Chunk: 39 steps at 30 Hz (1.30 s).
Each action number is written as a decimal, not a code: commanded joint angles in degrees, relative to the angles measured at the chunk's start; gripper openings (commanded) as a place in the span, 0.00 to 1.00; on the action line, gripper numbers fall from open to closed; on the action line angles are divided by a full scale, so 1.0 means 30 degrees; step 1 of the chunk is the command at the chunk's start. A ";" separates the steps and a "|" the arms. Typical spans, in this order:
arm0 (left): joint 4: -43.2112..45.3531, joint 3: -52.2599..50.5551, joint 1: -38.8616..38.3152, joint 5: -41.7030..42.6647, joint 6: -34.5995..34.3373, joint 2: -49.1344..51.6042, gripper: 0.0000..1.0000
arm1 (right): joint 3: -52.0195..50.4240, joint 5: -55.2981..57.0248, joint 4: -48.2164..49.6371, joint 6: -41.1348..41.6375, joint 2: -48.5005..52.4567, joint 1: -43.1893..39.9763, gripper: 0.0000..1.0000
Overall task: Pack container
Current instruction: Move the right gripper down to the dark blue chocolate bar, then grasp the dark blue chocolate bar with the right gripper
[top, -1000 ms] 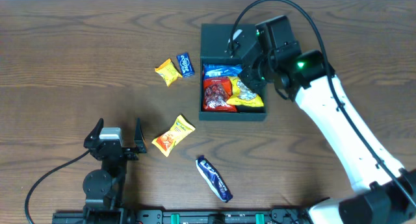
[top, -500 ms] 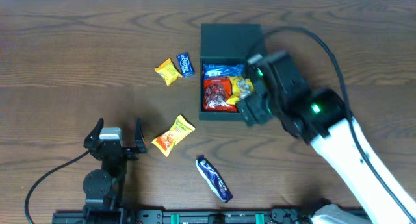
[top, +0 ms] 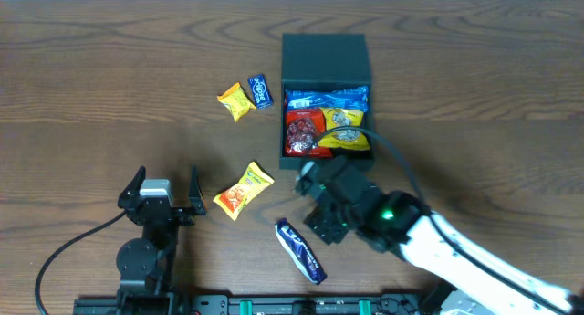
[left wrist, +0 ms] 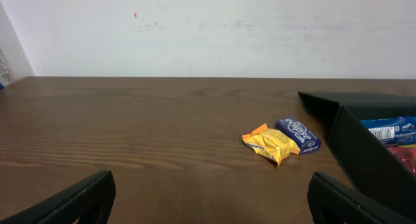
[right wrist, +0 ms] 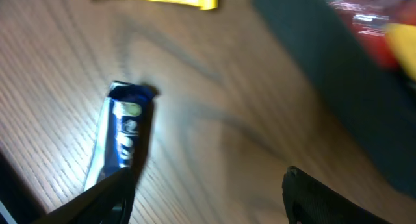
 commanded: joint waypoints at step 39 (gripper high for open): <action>-0.1064 -0.0248 0.0109 -0.0153 -0.0197 -0.0102 0.96 | -0.0852 -0.1428 0.0809 0.0255 0.5238 0.4452 0.31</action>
